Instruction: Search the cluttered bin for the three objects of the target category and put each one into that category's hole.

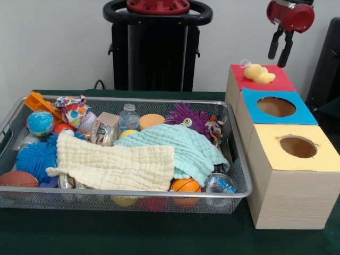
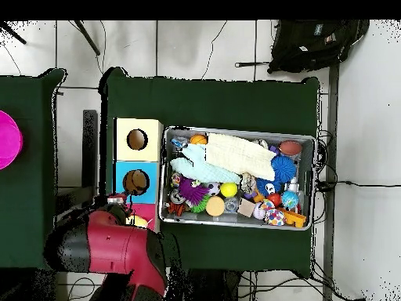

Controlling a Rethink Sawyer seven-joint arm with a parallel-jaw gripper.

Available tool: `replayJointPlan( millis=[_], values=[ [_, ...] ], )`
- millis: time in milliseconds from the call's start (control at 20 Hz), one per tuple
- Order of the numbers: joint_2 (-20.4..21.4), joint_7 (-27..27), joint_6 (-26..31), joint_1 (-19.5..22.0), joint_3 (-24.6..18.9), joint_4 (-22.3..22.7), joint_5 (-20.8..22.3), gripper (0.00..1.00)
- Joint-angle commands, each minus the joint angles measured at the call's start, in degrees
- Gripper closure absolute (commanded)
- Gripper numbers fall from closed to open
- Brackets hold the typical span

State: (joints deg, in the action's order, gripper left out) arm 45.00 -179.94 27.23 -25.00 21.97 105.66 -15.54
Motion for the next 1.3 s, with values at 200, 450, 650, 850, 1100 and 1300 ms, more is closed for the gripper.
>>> replayJointPlan(
  millis=[200,450,650,850,1100,1300],
  values=[
    [1.7,6.4,2.3,3.1,-7.5,2.4,5.7,0.00],
    [2.6,6.2,2.8,4.3,-8.5,2.3,6.9,0.00],
    [3.2,5.6,2.1,5.1,-9.0,3.0,7.9,0.00],
    [3.8,4.8,2.0,5.2,-8.5,3.7,8.8,0.00],
    [3.8,3.3,4.2,4.3,-6.6,3.2,10.5,1.00],
    [3.7,2.9,4.6,4.0,-5.8,2.1,11.8,1.00]
  ],
)
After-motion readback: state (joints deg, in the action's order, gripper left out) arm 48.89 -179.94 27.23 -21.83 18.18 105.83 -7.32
